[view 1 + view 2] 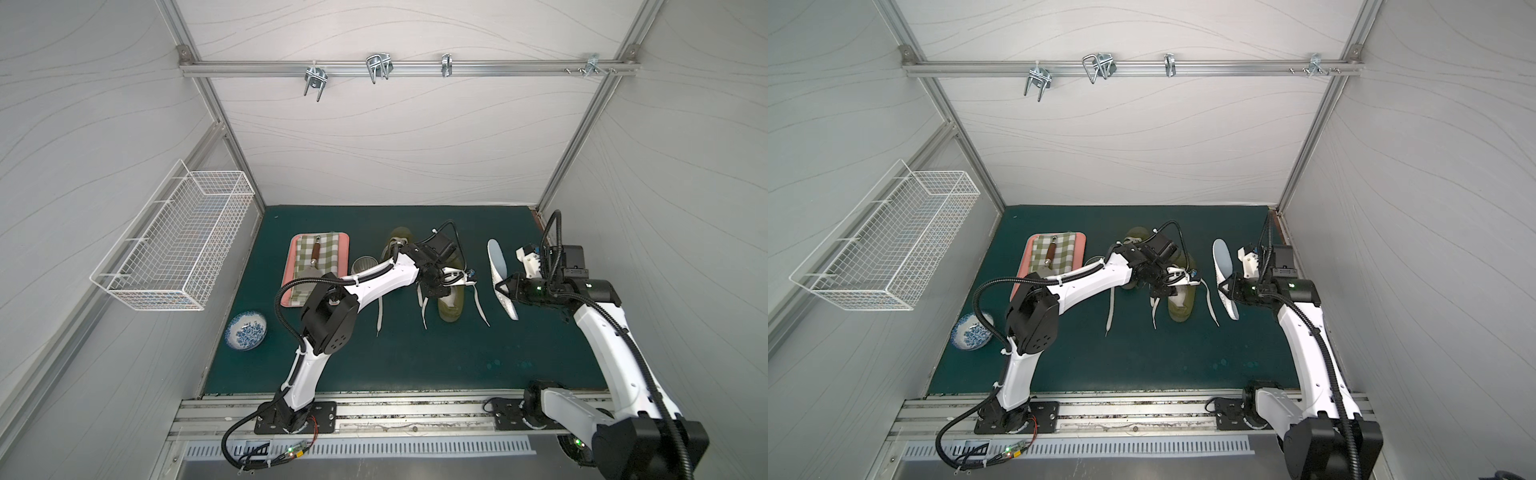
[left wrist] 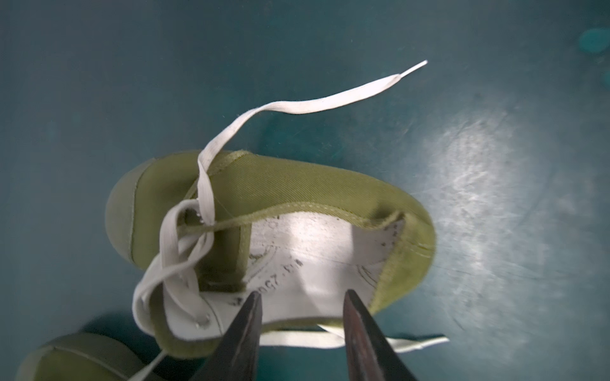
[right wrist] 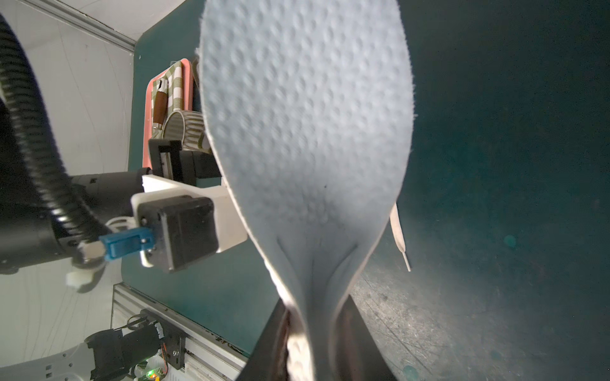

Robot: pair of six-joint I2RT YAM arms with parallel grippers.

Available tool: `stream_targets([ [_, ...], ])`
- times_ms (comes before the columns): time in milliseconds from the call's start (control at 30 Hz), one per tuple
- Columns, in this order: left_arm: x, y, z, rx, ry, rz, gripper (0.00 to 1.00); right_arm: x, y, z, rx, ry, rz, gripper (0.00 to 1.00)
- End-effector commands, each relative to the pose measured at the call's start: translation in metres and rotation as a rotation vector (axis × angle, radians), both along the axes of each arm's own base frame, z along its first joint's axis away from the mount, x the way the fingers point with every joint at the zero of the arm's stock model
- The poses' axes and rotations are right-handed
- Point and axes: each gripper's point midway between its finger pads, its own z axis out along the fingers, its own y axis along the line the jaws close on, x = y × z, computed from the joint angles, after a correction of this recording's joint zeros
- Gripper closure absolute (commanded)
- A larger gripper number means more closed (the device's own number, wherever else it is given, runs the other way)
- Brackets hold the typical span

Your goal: Insert the insole into the shoe

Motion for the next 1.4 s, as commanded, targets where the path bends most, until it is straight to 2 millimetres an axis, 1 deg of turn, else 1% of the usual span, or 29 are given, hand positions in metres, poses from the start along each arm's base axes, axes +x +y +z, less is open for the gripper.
stream_targets([
  [0,0.022,-0.019,0.011,-0.016,-0.119,-0.073,0.58,0.0,-0.019,0.003,-0.087,-0.038,-0.048,0.75],
  [33,0.024,-0.018,0.008,0.001,-0.122,-0.074,0.59,0.001,-0.024,0.006,-0.109,-0.054,-0.067,0.75],
  [100,0.026,-0.017,0.003,0.016,-0.137,-0.082,0.6,0.001,-0.027,0.008,-0.109,-0.061,-0.079,0.75],
  [267,0.031,-0.022,-0.006,0.012,-0.179,-0.093,0.59,0.003,-0.028,0.009,-0.073,-0.054,-0.09,0.75],
  [400,0.04,-0.023,-0.017,0.046,-0.197,-0.088,0.6,0.004,-0.028,0.01,-0.068,-0.054,-0.092,0.75],
  [467,0.04,-0.023,-0.019,0.053,-0.194,-0.091,0.61,0.004,-0.028,0.009,-0.066,-0.05,-0.09,0.75],
  [633,0.042,-0.023,-0.021,0.061,-0.208,-0.093,0.66,0.006,-0.027,0.008,-0.065,-0.047,-0.089,0.75],
  [767,0.056,-0.024,-0.031,0.082,-0.276,-0.062,0.66,0.006,-0.026,0.008,-0.058,-0.044,-0.084,0.75],
  [833,0.061,-0.024,-0.039,0.115,-0.329,-0.1,0.66,0.005,-0.025,0.008,-0.051,-0.043,-0.079,0.75],
  [933,0.066,-0.026,-0.046,0.145,-0.377,-0.112,0.66,0.005,-0.025,0.008,-0.048,-0.041,-0.079,0.75],
  [1167,0.073,-0.026,-0.047,0.147,-0.401,-0.095,0.66,0.006,-0.024,0.008,-0.046,-0.039,-0.076,0.75],
  [1200,0.073,-0.026,-0.047,0.149,-0.402,-0.09,0.67,0.006,-0.024,0.009,-0.044,-0.038,-0.077,0.75],
  [1233,0.074,-0.026,-0.046,0.15,-0.406,-0.085,0.7,0.006,-0.024,0.008,-0.045,-0.038,-0.076,0.75],
  [1367,0.073,-0.023,-0.034,0.162,-0.403,-0.066,0.89,0.006,-0.023,0.008,-0.041,-0.038,-0.073,0.75],
])
